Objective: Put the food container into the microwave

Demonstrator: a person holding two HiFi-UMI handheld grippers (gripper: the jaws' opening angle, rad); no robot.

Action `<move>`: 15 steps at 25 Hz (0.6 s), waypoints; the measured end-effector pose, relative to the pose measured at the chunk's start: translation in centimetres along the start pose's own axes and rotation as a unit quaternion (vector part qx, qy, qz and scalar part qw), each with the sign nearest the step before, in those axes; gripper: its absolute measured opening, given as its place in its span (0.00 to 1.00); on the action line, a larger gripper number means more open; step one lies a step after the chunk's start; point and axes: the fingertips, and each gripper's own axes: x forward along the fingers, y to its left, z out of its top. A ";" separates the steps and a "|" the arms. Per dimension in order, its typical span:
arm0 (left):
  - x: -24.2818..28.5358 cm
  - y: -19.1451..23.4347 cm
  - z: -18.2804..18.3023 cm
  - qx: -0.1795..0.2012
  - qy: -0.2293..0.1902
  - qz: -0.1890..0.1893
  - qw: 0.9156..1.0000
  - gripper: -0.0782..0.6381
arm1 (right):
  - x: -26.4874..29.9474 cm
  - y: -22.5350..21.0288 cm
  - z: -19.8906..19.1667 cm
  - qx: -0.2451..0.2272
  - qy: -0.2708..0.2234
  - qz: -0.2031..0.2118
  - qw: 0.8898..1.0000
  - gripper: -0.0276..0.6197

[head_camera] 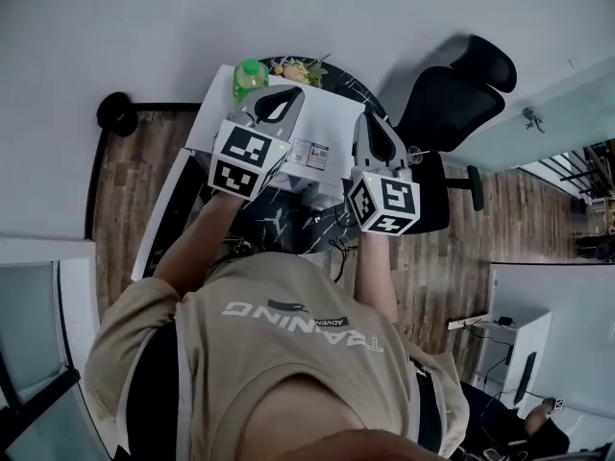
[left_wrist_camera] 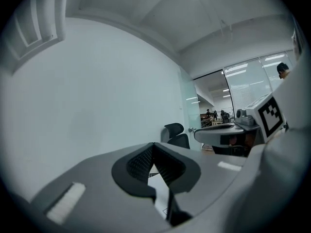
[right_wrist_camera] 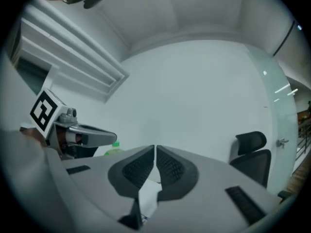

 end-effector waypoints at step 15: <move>0.3 -3.6 -1.2 0.031 -0.023 -0.012 0.999 0.12 | -1.1 1.4 -1.5 0.001 -0.040 0.044 0.998 0.06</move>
